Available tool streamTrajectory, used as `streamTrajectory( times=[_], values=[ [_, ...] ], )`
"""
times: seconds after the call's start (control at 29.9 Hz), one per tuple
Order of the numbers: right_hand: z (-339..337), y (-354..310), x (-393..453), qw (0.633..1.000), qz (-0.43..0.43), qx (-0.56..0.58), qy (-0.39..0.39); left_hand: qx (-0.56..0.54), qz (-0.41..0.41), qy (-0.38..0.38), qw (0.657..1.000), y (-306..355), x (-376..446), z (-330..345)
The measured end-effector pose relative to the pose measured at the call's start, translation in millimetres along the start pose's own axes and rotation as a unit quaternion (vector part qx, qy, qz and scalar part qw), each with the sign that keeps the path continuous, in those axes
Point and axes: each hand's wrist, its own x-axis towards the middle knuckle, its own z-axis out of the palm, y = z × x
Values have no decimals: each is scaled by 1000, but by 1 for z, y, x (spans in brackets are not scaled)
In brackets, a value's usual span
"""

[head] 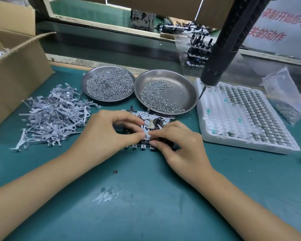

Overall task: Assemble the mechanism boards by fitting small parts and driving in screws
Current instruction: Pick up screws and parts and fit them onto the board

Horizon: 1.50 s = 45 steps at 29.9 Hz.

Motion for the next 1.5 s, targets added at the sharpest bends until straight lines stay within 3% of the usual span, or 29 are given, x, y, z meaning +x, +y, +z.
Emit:
streamTrajectory(
  times=[0.27, 0.53, 0.73, 0.83, 0.9, 1.0, 1.1, 1.2, 1.5],
  values=[
    [0, -2, 0, 1000, 16, -14, 8, -1, 0, -41, 999, 1, 2, 0],
    [-7, -4, 3, 972, 170, 145, 73, 6, 8, -47, 999, -1, 2, -1],
    [-6, -6, 5, 961, 194, 175, 87, 28, 58, -47, 997, 2, 5, -5],
    [-7, -7, 5, 961, 196, 175, 91, 38, 84, 1, 996, 1, 11, -11],
    [-7, -7, 4, 961, 196, 172, 91, 67, 108, 83, 988, -1, 18, -15],
    [-7, -8, 4, 962, 191, 169, 96, 209, 112, 177, 955, -5, 38, -25],
    [-8, -8, 5, 961, 193, 168, 104, 364, 37, 114, 924, -9, 65, -31],
    [-8, -8, 5, 961, 196, 164, 106, 404, -23, 75, 911, -7, 80, -29],
    [-7, -4, 5, 959, 206, 165, 99, 404, 38, 214, 889, -9, 78, -24]
  ],
)
